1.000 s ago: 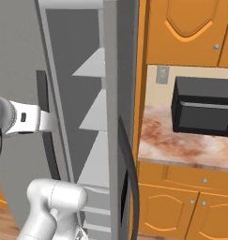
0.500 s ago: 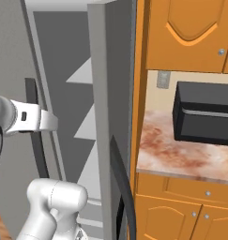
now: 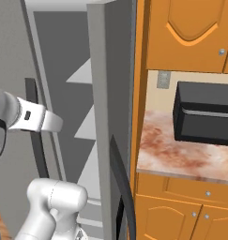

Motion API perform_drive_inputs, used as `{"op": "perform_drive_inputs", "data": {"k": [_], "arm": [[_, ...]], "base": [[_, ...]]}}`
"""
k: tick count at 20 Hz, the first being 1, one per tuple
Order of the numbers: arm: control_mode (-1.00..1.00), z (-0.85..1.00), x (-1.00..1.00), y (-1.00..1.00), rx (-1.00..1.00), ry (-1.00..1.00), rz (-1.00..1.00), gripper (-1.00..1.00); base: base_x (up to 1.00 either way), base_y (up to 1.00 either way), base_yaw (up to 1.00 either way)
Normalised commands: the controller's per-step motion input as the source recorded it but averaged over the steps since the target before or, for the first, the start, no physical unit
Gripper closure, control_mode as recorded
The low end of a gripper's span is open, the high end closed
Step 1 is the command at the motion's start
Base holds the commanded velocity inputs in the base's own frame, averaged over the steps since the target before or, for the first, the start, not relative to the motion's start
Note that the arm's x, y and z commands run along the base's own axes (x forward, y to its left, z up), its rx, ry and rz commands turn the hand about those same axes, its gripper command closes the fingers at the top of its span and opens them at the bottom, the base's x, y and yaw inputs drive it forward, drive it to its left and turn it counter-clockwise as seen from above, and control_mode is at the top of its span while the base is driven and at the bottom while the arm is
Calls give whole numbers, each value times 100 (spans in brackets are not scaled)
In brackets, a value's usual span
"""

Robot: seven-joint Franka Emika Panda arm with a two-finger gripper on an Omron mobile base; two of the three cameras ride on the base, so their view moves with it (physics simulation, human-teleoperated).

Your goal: Open the freezer door, pick up the ice cube tray from the freezer, and place it on the dining counter.

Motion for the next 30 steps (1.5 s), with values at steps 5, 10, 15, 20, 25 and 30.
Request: {"op": "perform_drive_inputs", "data": {"k": [5,10,15,20,25,30], "arm": [[-100,25,0,-35,24,-3,-35,-100],[-100,21,0,-36,31,-8,-26,-100],[-100,28,0,-12,29,-7,-23,-100],[-100,33,3,0,19,-4,-19,-100],[-100,17,12,0,15,-8,-18,-100],[-100,3,36,0,16,-11,-9,-100]], "base": [[0,0,0],[0,0,0],[0,0,0],[0,0,0],[0,0,0],[0,0,0]]}}
